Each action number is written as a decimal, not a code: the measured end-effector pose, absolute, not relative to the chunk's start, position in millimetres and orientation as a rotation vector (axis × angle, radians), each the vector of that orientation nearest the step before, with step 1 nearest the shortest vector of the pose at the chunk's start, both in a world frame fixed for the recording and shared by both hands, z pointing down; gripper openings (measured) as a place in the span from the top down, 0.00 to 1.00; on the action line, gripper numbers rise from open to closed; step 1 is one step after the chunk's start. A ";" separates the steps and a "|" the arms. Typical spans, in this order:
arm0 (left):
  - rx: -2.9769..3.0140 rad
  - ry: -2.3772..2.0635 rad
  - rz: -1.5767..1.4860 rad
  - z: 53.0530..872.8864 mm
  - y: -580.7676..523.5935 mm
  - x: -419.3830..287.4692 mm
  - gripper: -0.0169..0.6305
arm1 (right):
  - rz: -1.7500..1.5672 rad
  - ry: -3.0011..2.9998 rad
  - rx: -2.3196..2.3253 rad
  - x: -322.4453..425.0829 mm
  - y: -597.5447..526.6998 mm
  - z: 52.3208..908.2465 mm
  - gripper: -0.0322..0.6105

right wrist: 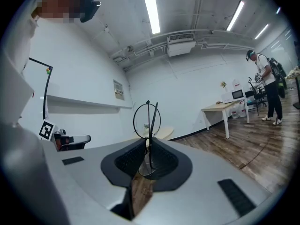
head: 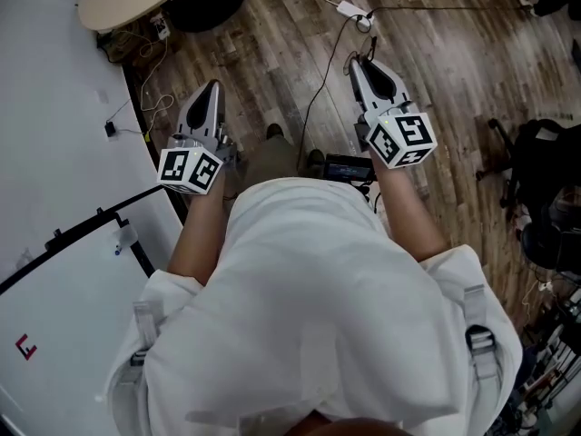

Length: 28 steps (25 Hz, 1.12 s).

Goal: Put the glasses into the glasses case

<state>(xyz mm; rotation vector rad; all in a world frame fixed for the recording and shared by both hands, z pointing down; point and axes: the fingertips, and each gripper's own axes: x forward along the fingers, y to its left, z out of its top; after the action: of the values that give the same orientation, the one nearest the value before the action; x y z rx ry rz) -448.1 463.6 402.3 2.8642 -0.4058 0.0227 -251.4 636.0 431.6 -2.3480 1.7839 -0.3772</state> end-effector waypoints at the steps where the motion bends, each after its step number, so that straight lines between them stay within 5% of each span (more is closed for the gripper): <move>1: 2.856 -0.405 0.027 405.3 462.3 -444.8 0.95 | -0.390 1.780 -2.352 -248.2 636.7 434.6 0.87; 28: 2.957 -0.342 -0.016 416.9 245.6 -273.0 0.95 | -0.422 1.834 -2.480 -88.8 434.1 424.2 0.87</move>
<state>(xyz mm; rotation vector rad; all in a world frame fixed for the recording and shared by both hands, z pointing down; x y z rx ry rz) -273.0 245.6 416.9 2.9570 -0.3420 -0.0158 -88.8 434.1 424.2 -2.4803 1.8335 -0.4215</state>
